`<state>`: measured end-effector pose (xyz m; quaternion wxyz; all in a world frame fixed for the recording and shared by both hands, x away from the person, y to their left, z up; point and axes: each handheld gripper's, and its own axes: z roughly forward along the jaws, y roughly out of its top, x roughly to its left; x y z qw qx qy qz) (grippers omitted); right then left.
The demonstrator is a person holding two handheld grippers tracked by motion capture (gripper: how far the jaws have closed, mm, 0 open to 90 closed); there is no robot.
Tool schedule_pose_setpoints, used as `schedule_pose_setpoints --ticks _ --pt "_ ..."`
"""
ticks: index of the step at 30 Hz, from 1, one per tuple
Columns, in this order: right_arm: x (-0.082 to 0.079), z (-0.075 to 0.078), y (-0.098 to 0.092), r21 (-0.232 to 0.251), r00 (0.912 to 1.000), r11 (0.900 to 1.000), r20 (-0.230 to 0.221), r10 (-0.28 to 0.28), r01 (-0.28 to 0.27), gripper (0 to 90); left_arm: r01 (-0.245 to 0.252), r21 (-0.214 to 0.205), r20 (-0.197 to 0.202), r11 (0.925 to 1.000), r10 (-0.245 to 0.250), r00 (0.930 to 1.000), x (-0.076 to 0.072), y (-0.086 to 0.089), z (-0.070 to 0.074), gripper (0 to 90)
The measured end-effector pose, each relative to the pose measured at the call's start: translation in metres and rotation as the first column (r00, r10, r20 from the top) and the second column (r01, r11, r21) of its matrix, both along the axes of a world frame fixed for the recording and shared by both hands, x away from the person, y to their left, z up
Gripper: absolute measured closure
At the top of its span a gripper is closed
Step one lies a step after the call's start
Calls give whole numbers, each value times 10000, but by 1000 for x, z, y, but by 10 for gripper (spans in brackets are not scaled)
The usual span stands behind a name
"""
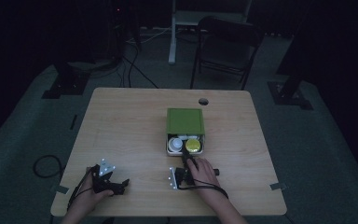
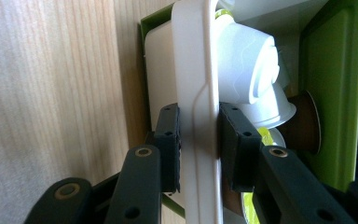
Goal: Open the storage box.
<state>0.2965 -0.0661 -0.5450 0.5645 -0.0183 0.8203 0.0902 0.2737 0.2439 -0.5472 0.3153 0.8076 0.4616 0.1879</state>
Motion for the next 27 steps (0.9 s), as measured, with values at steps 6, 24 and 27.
schedule_pose_setpoints --ticks 6,24,27 --pt "-4 1 0 -73 10000 10000 -83 33 -34 710 0 0 -2 10000 0 10000 0 0 0 0" --pt "-21 2 -1 -355 9996 9990 -72 256 -258 715 -3 2 -5 10000 3 10000 0 0 0 0" --pt "-25 2 -1 -369 9995 9989 -103 303 -306 716 -1 5 -5 10000 1 10000 0 0 0 0"
